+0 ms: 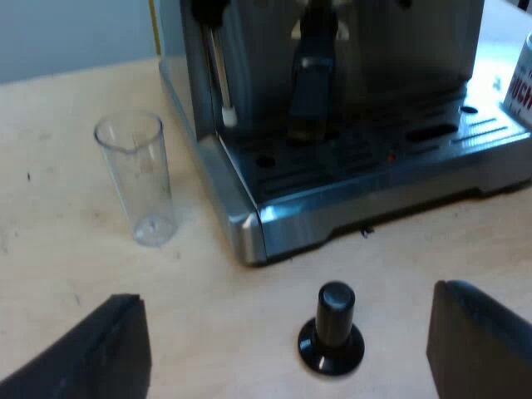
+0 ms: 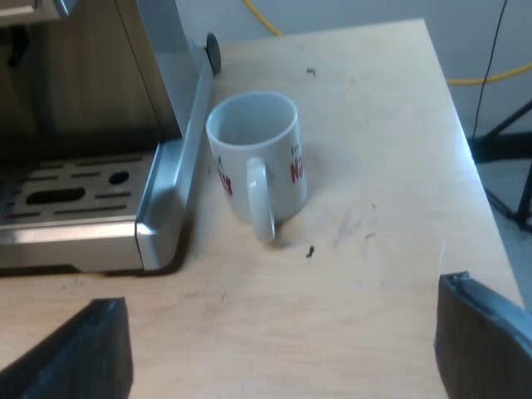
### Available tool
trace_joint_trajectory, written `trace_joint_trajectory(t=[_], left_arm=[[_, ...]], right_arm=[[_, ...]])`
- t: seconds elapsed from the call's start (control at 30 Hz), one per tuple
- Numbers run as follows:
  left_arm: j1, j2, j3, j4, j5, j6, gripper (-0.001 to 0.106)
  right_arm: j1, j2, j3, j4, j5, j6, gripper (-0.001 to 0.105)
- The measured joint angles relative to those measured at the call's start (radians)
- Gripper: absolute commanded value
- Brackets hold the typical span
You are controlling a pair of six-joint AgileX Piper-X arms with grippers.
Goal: Place mug into machine
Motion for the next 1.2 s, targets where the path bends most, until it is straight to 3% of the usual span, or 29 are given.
trace_joint_trajectory(t=[0.23,0.57,0.77,1.2], left_arm=[[-0.039,0.055,-0.067,-0.027,0.015,0.0,0.07],[-0.131,0.212,-0.153,-0.129,0.041,0.0,0.07],[-0.199,0.305,-0.154,-0.214,0.077,0.0,0.07],[-0.336,0.507,-0.155,-0.335,0.083,0.0,0.07]], right_arm=[[0.0,0.019,-0.08,0.0,0.0,-0.053,0.095],[0.0,0.196,-0.182,0.0,-0.061,-0.059,0.095],[0.0,0.274,-0.191,-0.023,-0.082,-0.082,0.095],[0.0,0.432,-0.191,-0.114,-0.105,-0.085,0.095]])
